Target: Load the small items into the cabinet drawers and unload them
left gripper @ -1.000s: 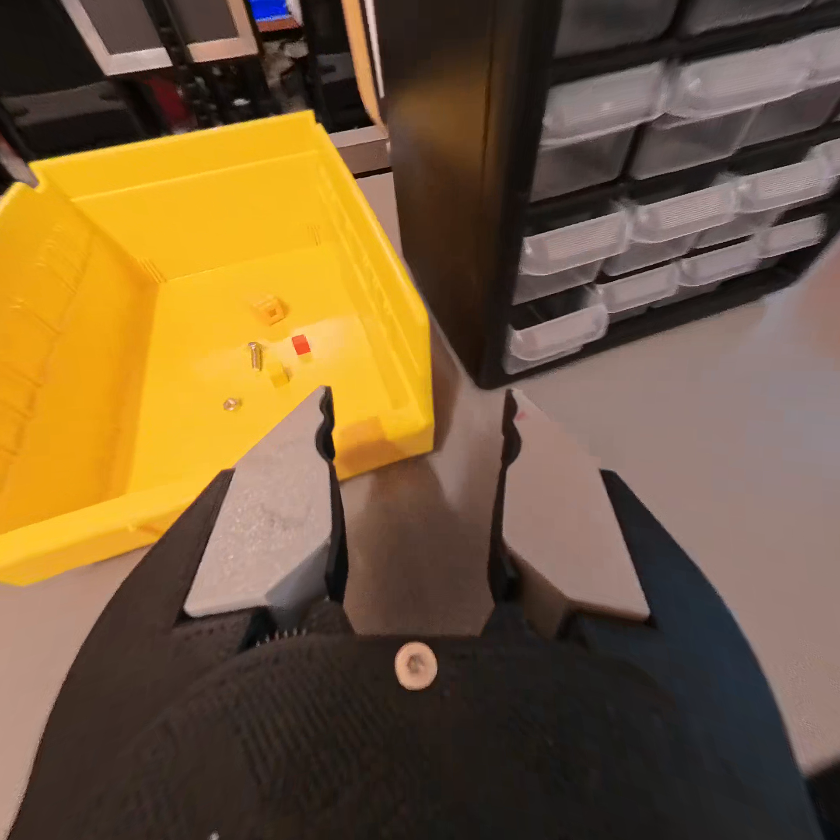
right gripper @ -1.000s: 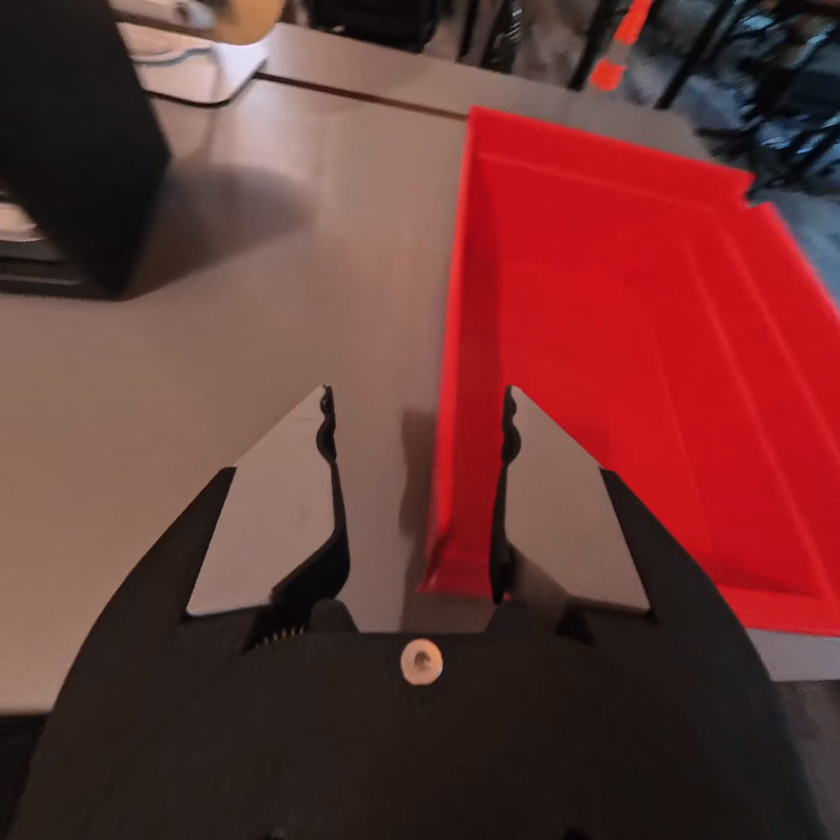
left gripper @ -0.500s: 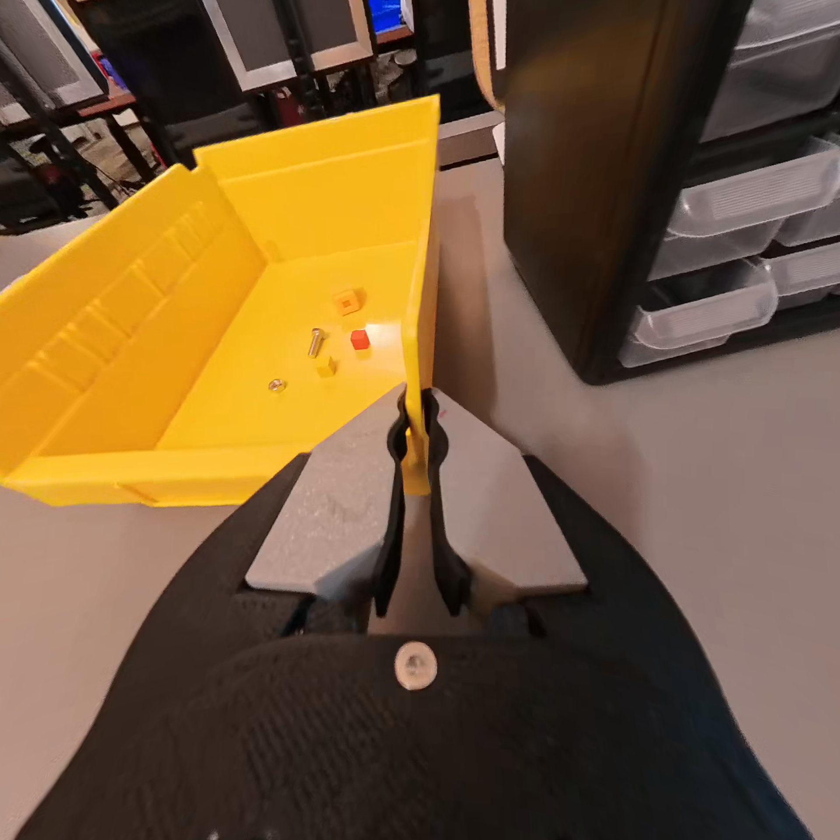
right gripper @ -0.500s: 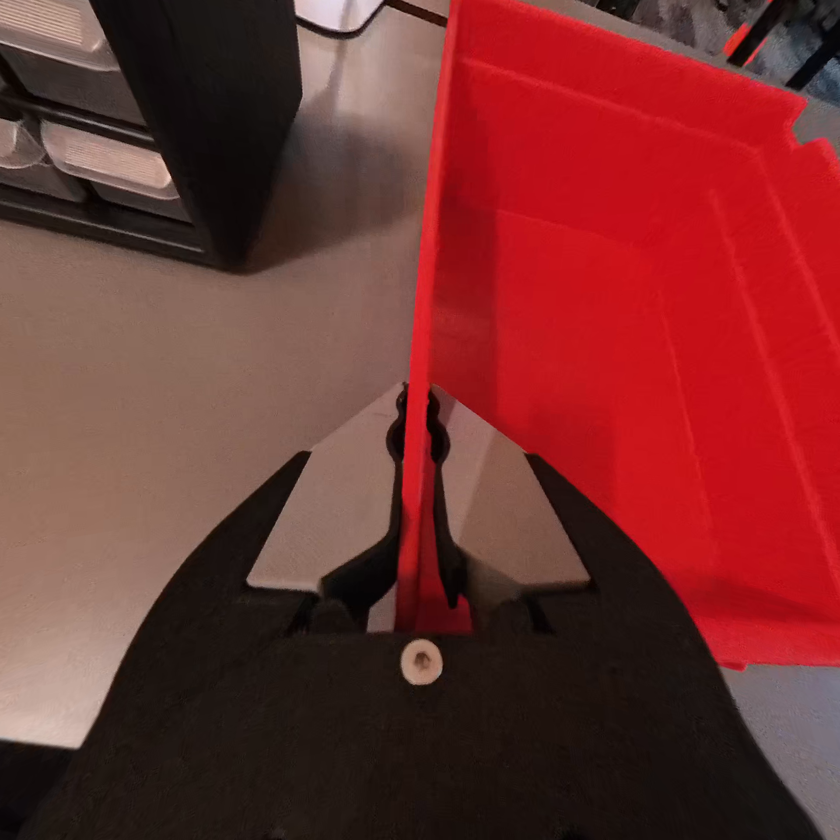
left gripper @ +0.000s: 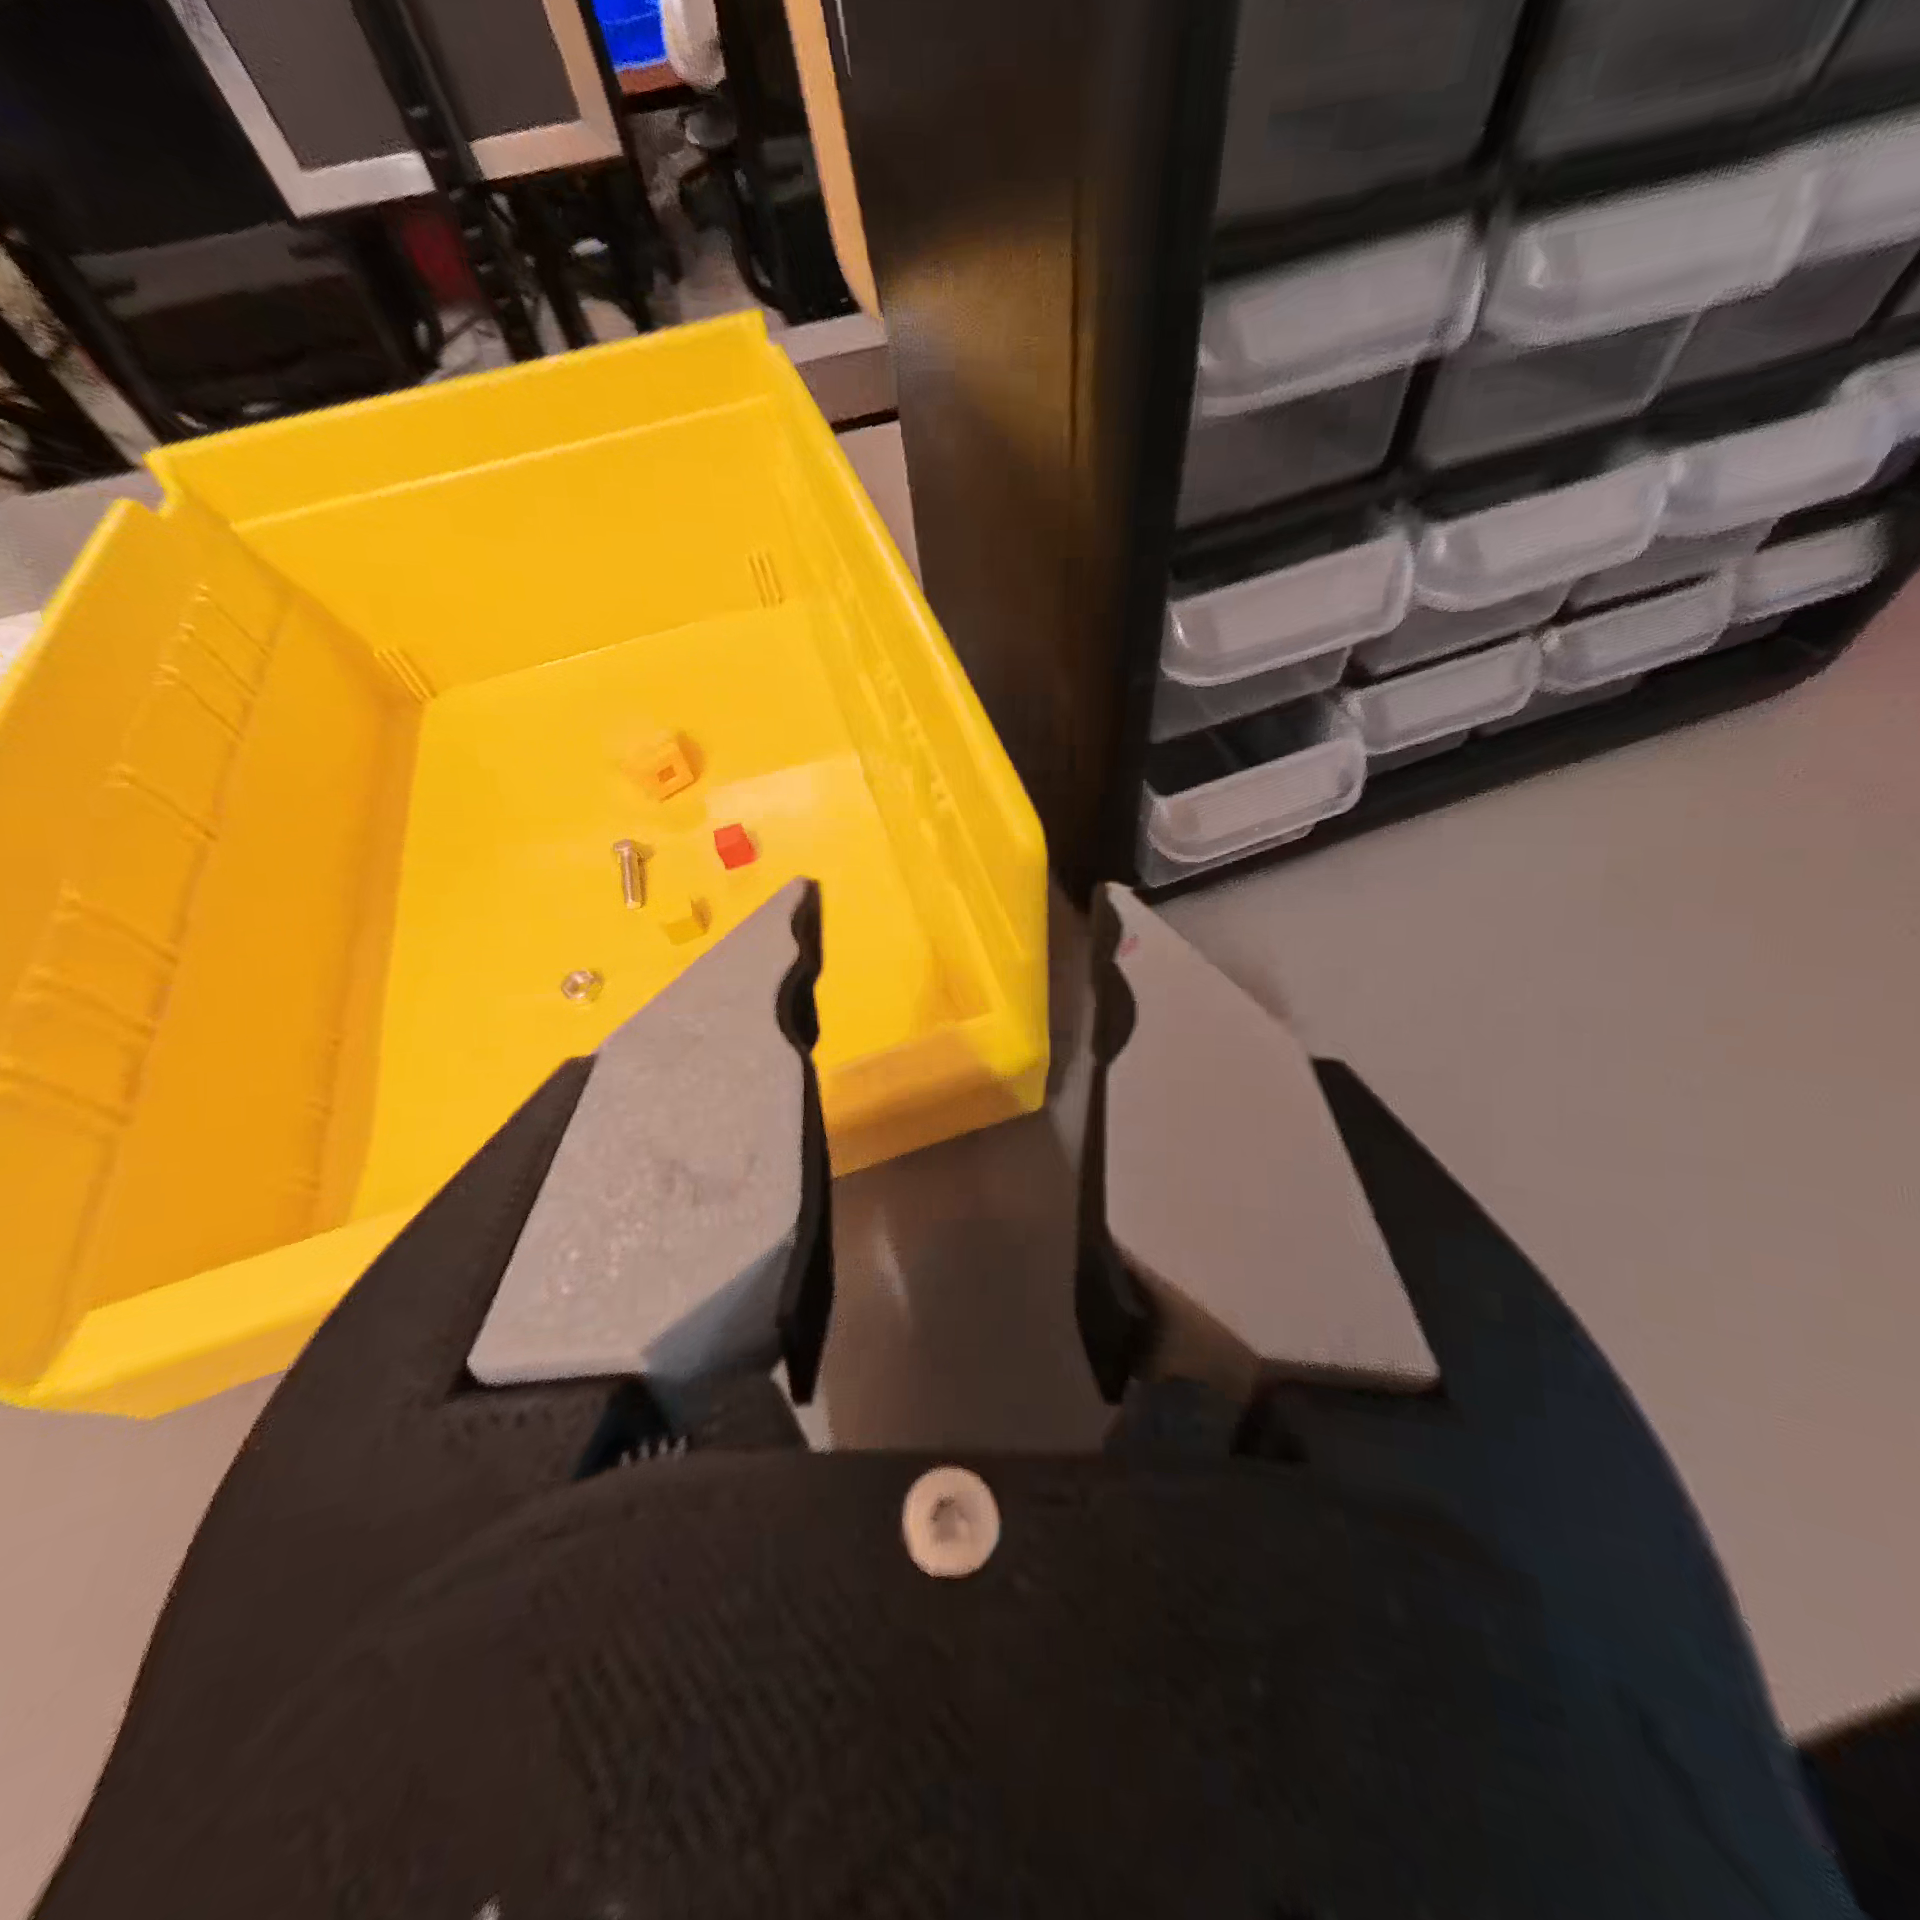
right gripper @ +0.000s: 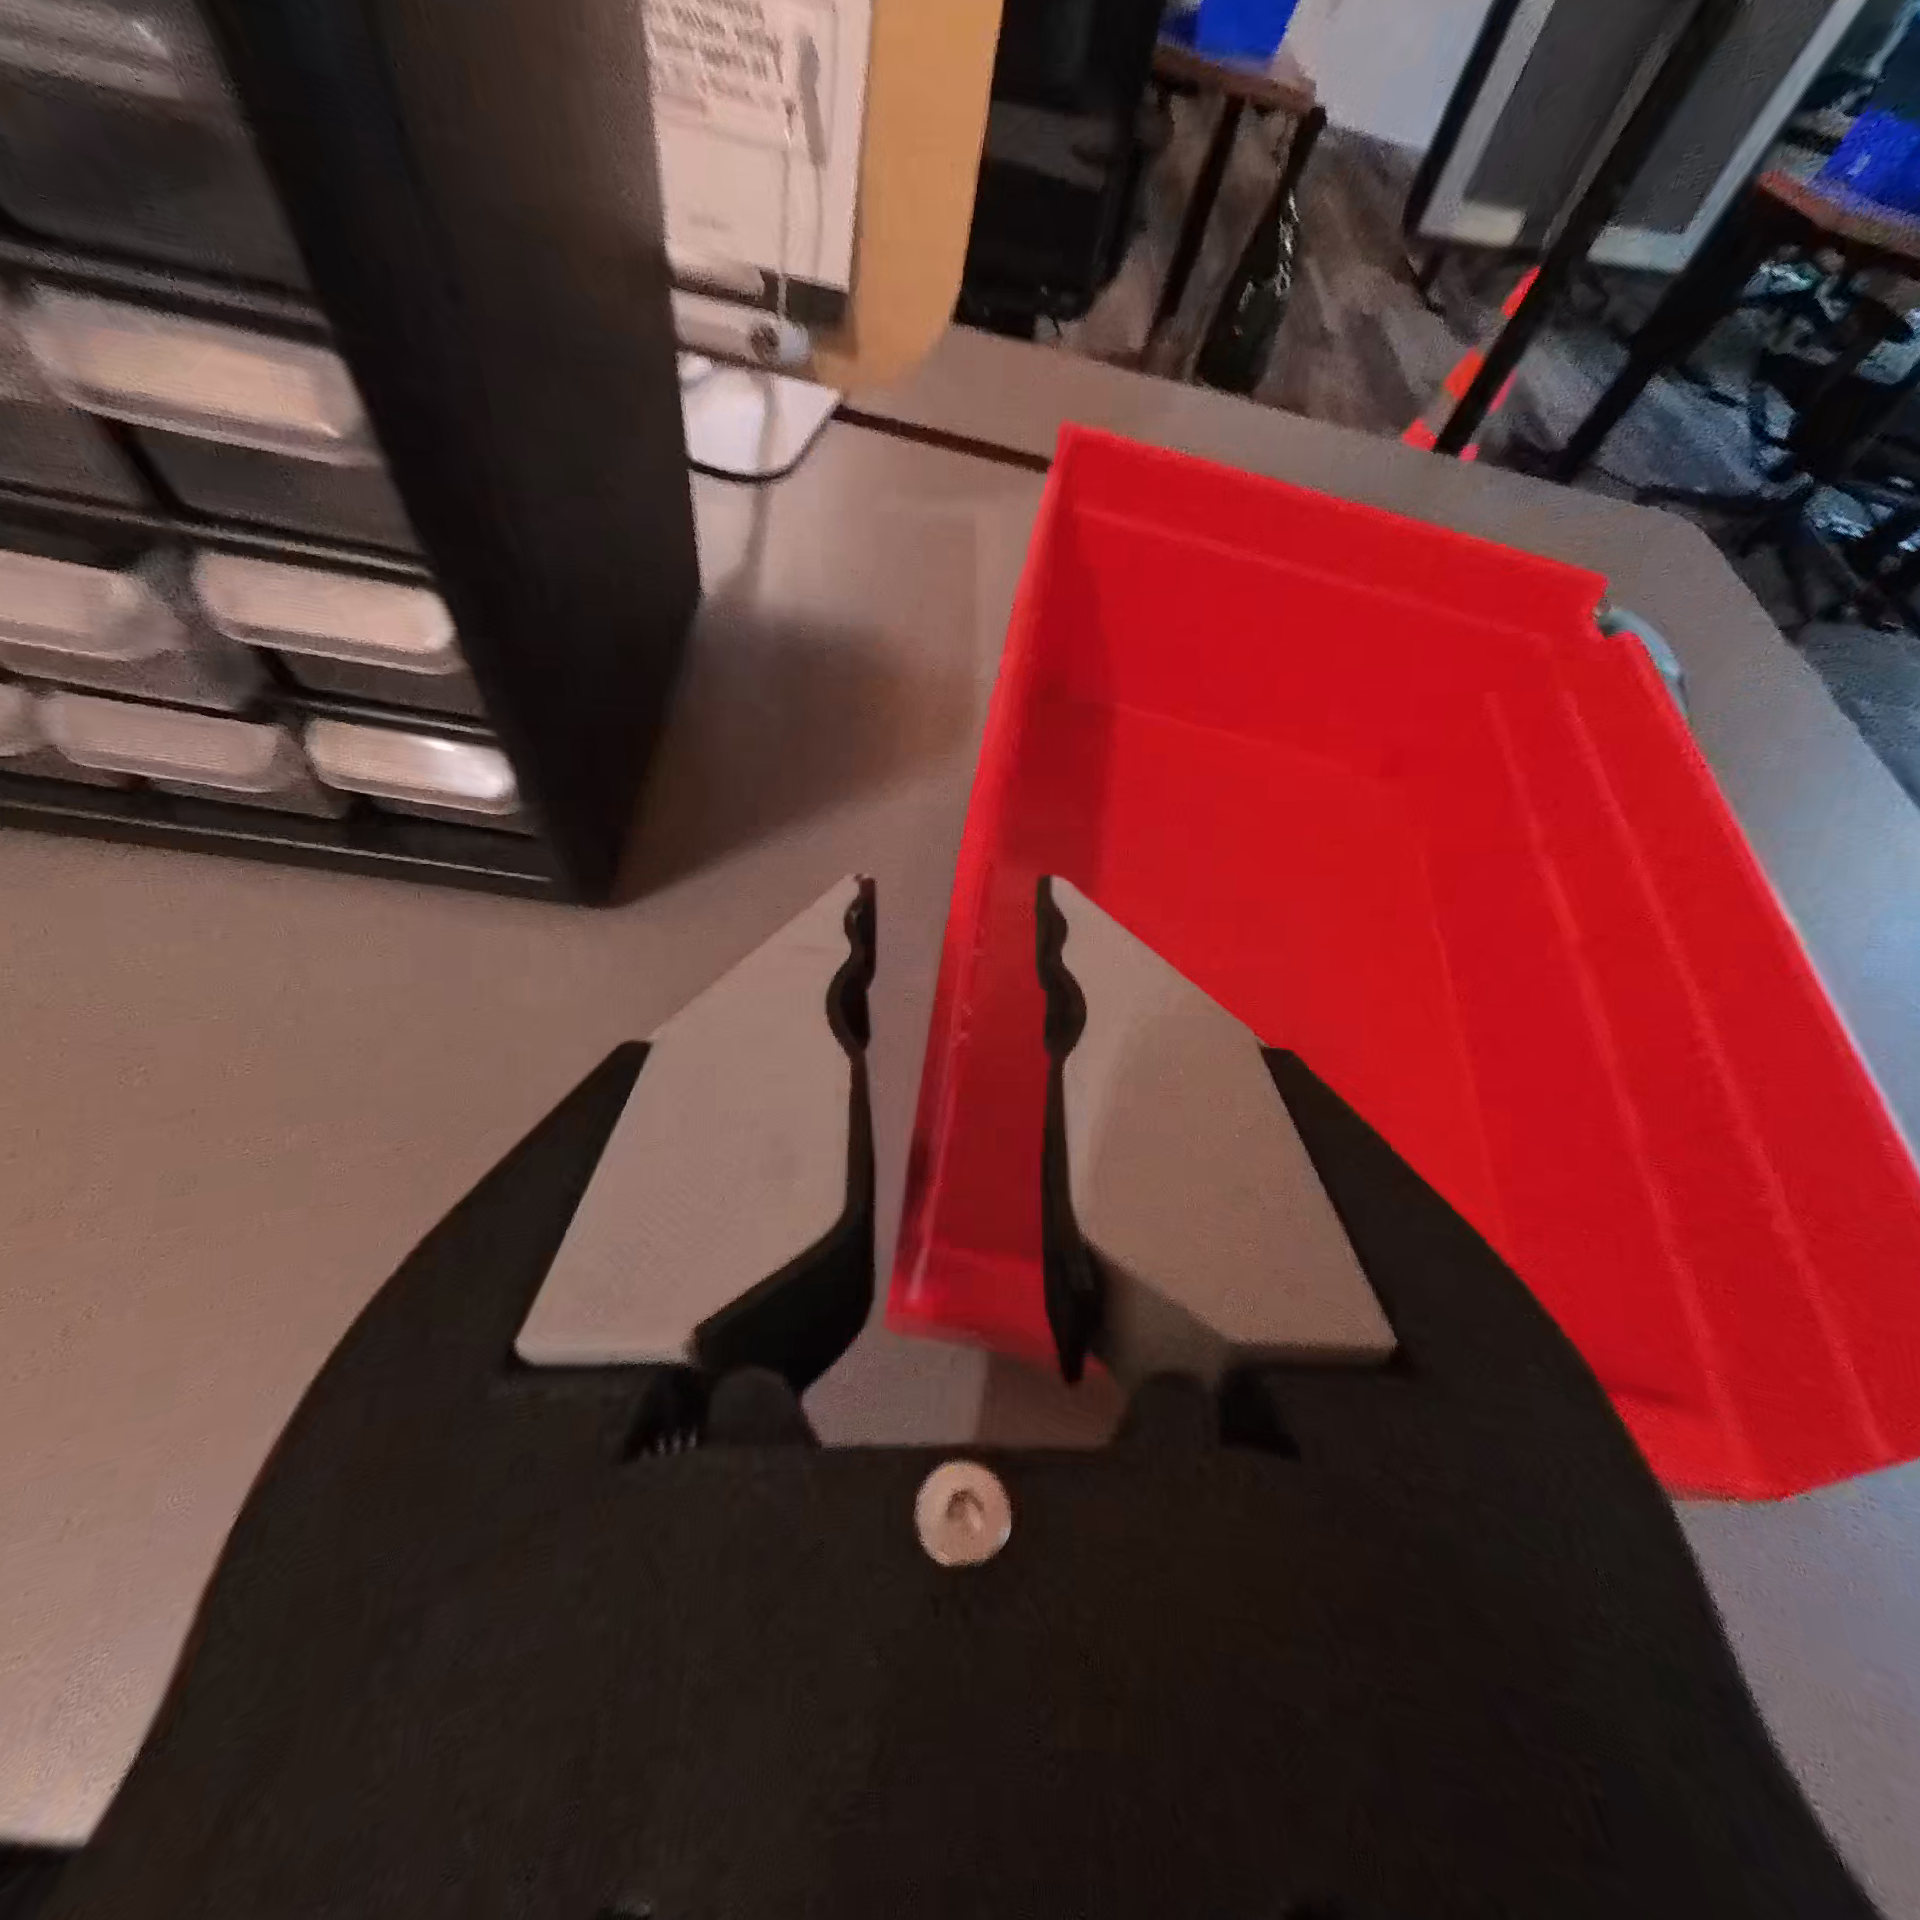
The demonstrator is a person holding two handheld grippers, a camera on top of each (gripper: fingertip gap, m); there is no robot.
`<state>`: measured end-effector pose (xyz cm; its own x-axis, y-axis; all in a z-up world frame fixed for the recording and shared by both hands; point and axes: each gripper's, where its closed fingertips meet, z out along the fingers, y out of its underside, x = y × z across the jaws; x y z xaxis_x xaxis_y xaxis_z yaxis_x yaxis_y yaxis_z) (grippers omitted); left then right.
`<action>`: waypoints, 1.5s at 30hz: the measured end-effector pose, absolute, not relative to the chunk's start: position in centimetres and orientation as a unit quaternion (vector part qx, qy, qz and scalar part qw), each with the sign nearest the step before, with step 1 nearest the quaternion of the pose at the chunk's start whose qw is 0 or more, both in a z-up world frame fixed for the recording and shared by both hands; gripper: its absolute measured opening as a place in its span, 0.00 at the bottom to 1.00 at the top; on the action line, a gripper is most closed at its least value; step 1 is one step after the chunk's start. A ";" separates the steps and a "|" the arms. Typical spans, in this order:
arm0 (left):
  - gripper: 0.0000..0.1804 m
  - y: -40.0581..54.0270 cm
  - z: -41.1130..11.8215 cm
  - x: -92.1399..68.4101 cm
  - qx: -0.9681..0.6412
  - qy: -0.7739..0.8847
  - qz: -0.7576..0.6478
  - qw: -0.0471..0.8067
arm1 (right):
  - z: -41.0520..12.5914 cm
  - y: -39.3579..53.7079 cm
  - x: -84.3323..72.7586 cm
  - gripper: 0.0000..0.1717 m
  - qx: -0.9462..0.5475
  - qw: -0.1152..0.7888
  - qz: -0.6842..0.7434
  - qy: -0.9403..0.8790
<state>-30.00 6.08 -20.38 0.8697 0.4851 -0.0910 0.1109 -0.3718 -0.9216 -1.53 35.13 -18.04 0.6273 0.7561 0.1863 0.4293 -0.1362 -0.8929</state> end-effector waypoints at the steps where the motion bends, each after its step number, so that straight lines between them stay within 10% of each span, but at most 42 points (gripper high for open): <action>1: 0.31 5.8 -19.5 -29.8 -0.807 -0.185 0.158 0.538 | -16.8 33.8 -1.6 0.16 -0.725 0.526 0.192 -0.402; 8: 0.38 3.5 -16.9 -28.2 -0.802 -0.141 0.144 0.562 | -16.0 26.3 -5.0 0.39 -0.664 0.483 0.321 -0.472; 20: 0.35 -0.3 -16.7 -31.2 -0.783 -0.145 0.239 0.557 | -19.8 27.0 -8.5 0.43 -0.647 0.453 0.337 -0.513; 28: 0.31 1.3 -16.1 -34.0 -0.756 -0.150 0.296 0.564 | -13.3 28.5 -6.8 0.32 -0.567 0.519 0.444 -0.460; 45: 0.34 1.7 -8.2 -29.7 -0.697 -0.143 0.205 0.673 | -10.8 23.0 -4.7 0.45 -0.587 0.434 0.429 -0.533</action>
